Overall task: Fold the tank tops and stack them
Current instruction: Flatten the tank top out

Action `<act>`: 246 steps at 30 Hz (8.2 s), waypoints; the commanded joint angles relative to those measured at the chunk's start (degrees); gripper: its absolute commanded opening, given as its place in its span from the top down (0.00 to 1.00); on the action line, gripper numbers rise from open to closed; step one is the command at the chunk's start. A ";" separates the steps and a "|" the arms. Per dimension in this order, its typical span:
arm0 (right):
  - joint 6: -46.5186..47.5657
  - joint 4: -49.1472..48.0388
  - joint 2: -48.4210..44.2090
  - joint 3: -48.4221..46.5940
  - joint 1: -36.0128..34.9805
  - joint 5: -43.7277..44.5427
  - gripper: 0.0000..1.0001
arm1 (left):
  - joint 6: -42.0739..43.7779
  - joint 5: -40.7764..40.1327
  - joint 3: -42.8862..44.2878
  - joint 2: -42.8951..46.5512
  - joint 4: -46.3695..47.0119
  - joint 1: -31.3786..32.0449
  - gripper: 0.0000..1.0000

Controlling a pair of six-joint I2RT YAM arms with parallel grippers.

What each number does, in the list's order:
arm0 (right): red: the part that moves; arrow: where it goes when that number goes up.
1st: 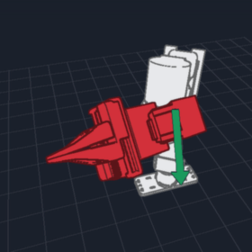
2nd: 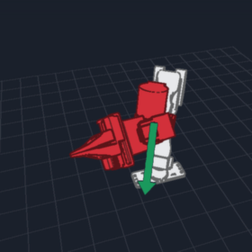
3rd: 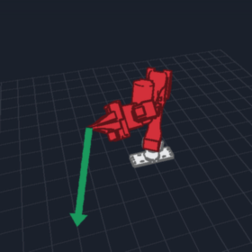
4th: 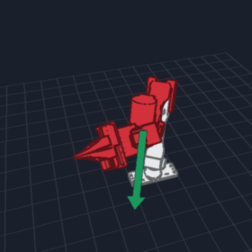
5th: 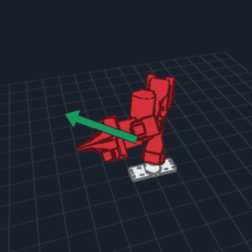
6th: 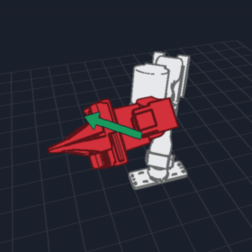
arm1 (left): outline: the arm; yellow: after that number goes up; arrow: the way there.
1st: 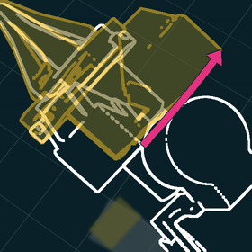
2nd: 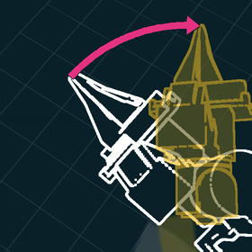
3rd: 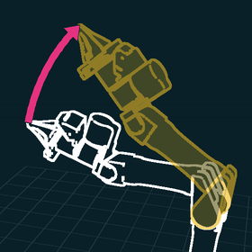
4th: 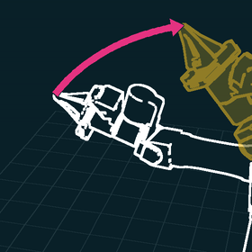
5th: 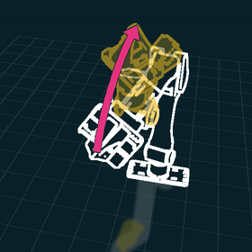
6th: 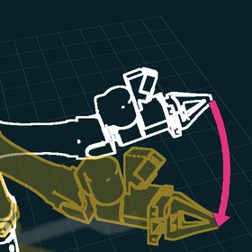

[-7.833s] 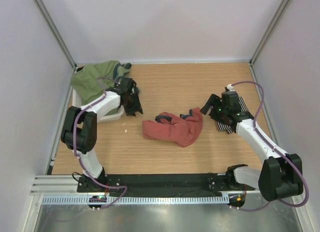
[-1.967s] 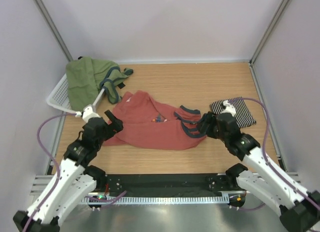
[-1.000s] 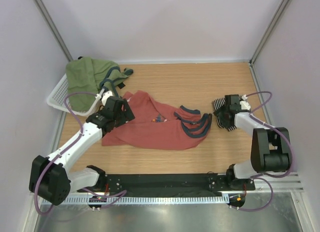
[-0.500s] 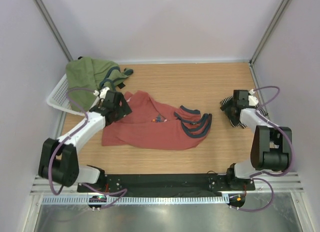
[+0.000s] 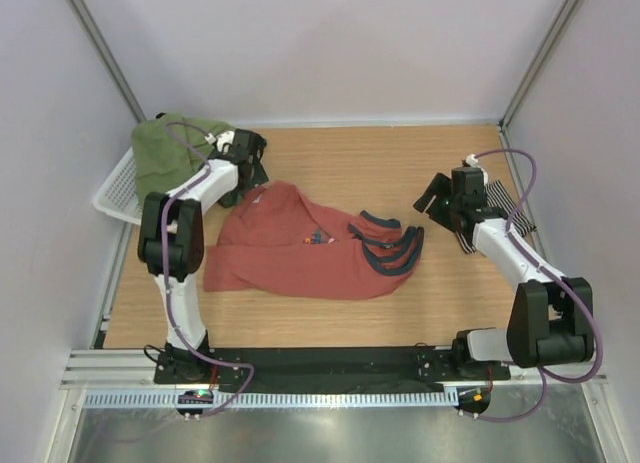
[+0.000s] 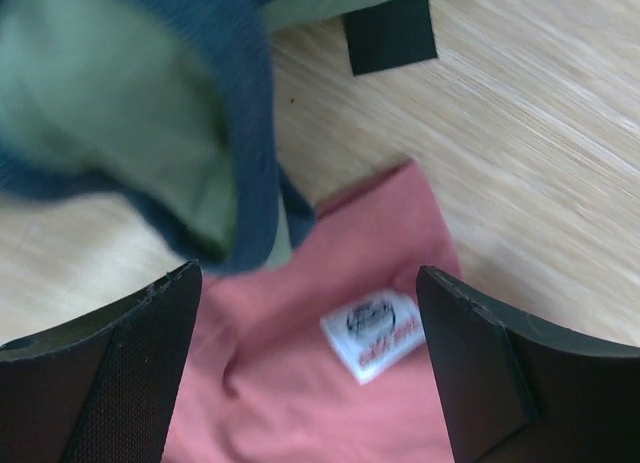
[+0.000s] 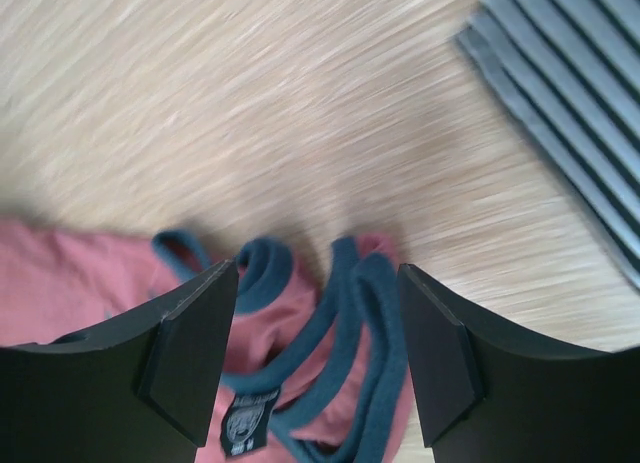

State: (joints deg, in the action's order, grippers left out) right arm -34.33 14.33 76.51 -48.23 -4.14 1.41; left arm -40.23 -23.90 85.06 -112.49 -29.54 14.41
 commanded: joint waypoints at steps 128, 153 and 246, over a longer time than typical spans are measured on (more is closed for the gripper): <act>2.86 5.36 24.21 -19.98 -22.40 -3.26 0.55 | 5.51 -0.62 9.78 1.83 -6.41 -2.29 1.00; 2.24 6.77 31.06 -23.40 -24.16 -2.37 0.64 | 6.13 -0.44 10.04 3.15 -7.29 -2.11 1.00; 8.05 9.50 15.16 -10.76 -4.30 4.84 0.34 | -4.07 16.52 -31.07 39.62 2.12 5.62 0.19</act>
State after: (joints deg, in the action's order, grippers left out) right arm -25.80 27.44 93.14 -60.40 -8.45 5.52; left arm -43.24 -10.87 57.32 -76.36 -28.77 18.24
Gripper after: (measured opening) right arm 0.669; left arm 0.814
